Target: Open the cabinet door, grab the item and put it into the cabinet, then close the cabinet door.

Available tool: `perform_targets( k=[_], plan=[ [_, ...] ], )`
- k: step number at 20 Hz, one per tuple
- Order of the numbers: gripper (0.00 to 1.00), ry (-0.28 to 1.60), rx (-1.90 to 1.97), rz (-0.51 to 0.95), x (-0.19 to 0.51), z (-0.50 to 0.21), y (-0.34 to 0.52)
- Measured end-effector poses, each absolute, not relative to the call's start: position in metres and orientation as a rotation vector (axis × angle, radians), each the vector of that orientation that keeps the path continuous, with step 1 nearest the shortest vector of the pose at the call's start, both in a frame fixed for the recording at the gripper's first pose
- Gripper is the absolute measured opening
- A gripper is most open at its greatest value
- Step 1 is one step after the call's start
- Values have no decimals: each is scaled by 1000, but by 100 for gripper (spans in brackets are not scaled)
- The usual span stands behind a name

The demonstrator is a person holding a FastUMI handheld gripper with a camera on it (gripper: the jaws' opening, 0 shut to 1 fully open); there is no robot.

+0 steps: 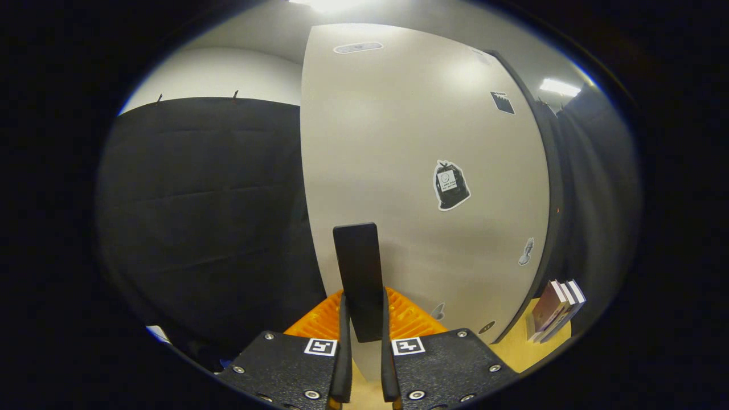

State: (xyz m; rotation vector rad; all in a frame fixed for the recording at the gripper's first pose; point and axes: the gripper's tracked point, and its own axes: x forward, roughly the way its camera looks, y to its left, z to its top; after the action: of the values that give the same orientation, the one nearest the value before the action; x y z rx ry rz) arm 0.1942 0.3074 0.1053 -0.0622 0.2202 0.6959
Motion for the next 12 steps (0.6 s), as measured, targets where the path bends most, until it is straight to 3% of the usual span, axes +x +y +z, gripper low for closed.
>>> perform_targets(
  k=[12],
  plan=[
    [21, 249, -19, 683, 183, 110, 277]
  ],
)
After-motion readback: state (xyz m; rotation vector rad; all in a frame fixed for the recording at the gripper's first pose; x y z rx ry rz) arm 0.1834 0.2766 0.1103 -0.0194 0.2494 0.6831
